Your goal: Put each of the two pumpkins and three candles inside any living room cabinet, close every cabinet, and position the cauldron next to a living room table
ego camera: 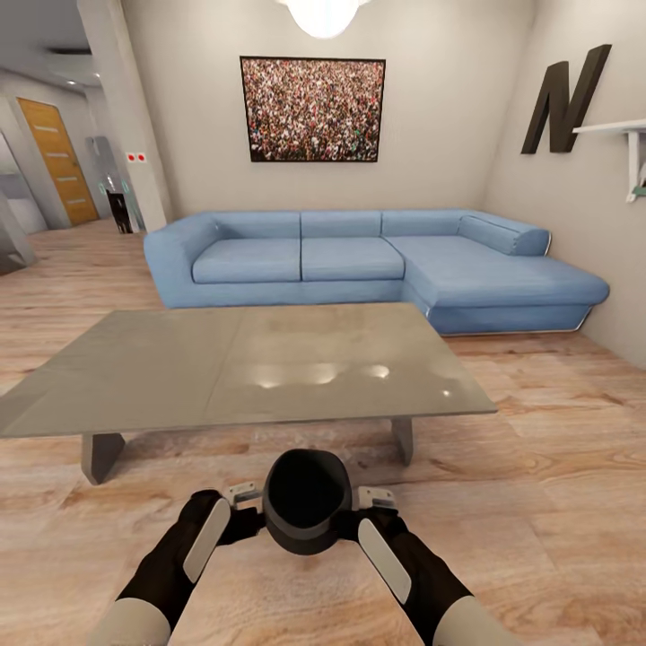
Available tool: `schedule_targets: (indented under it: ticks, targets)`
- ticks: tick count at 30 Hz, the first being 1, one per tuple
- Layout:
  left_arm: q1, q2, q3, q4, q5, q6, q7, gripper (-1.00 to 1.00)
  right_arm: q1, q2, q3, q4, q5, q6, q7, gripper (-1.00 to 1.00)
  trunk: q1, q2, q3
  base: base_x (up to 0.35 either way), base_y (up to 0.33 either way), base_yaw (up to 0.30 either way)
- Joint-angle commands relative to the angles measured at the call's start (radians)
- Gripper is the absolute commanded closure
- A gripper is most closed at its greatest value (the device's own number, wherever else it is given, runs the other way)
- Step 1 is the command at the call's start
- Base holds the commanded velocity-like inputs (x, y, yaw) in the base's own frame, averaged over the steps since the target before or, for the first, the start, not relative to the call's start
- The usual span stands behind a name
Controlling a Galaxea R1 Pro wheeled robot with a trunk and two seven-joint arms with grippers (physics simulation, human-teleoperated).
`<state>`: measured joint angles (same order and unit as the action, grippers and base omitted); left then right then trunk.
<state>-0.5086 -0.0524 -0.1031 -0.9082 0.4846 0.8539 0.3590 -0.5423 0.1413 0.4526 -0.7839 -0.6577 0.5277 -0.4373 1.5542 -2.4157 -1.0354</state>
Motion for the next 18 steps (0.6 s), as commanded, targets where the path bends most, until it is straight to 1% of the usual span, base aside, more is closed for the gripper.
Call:
schedule_targets:
  ticks: [1, 5, 12, 16, 18]
  targets:
    - [-0.002, 0.0, 0.003, -0.001, 0.01, 0.019, 0.011, -1.0, -0.001, -0.001, 0.003, -0.002, -0.011, 0.001, -0.01, -1.0, -0.004, 0.007, 0.002, 0.0, 0.0, 0.0]
    - [-0.003, 0.0, 0.007, -0.001, 0.009, 0.032, 0.012, -1.0, -0.001, -0.001, 0.003, -0.004, -0.011, 0.002, -0.011, -1.0, -0.019, 0.035, 0.015, 0.0, 0.0, 0.0]
    - [-0.004, 0.003, 0.008, -0.002, 0.007, 0.036, 0.013, -1.0, -0.001, -0.002, 0.002, -0.005, -0.011, 0.004, -0.014, -1.0, -0.046, 0.084, 0.037, 0.0, 0.0, 0.0]
    - [-0.004, 0.007, 0.009, -0.003, 0.004, 0.036, 0.013, -1.0, -0.001, -0.001, 0.002, -0.006, -0.011, 0.035, -0.015, -1.0, -0.062, 0.112, 0.049, 0.0, 0.0, 0.0]
    - [-0.004, 0.016, 0.015, -0.003, 0.002, 0.036, 0.016, -1.0, -0.001, -0.001, -0.004, -0.007, -0.011, 0.057, -0.015, -1.0, -0.069, 0.126, 0.056, 0.0, 0.0, 0.0]
